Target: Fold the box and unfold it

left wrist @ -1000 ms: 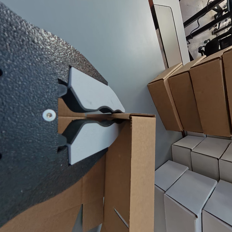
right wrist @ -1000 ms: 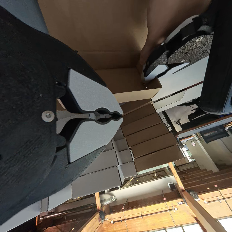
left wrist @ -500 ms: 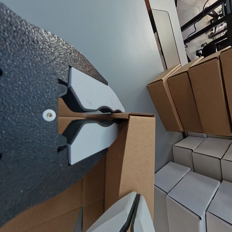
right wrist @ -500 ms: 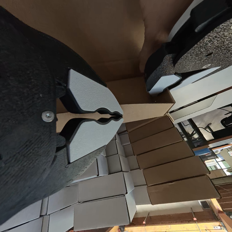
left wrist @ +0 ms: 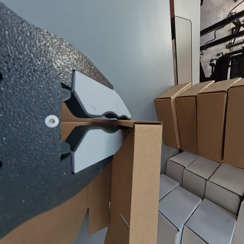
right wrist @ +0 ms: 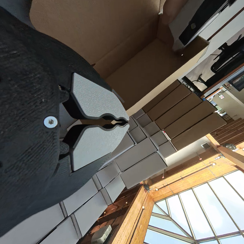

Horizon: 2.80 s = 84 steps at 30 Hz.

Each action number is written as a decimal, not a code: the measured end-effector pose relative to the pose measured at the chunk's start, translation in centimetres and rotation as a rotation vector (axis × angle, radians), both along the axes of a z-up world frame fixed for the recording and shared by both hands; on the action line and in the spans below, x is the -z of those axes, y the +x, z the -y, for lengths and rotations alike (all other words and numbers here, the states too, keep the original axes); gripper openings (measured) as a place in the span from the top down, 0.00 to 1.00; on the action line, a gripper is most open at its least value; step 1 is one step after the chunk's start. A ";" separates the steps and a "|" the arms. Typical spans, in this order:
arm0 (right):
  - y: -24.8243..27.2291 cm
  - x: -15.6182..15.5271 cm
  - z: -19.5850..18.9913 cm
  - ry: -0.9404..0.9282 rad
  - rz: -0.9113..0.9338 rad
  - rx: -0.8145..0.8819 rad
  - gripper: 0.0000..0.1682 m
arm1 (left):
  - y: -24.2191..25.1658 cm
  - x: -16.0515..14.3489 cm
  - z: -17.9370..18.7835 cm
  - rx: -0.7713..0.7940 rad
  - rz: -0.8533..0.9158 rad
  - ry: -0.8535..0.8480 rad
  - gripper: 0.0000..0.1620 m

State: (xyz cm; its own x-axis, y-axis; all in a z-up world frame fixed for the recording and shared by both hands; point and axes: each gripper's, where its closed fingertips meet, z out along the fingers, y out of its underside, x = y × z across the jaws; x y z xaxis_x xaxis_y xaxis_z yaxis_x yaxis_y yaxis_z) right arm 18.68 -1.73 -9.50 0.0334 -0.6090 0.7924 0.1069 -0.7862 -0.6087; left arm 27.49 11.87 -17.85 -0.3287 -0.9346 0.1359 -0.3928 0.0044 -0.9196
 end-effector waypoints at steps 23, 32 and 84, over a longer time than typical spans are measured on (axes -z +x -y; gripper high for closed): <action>1.2 -2.1 2.2 -0.016 0.058 0.057 1.00 | 0.3 0.5 -0.9 -0.036 -0.049 -0.060 0.96; 2.6 0.5 0.3 -0.029 -0.086 -0.007 1.00 | -0.3 -0.1 -1.3 -0.044 -0.038 -0.130 0.96; -0.8 -0.9 -1.0 0.791 -0.276 -0.343 1.00 | -4.6 -10.1 -5.4 -0.127 0.251 -0.096 0.96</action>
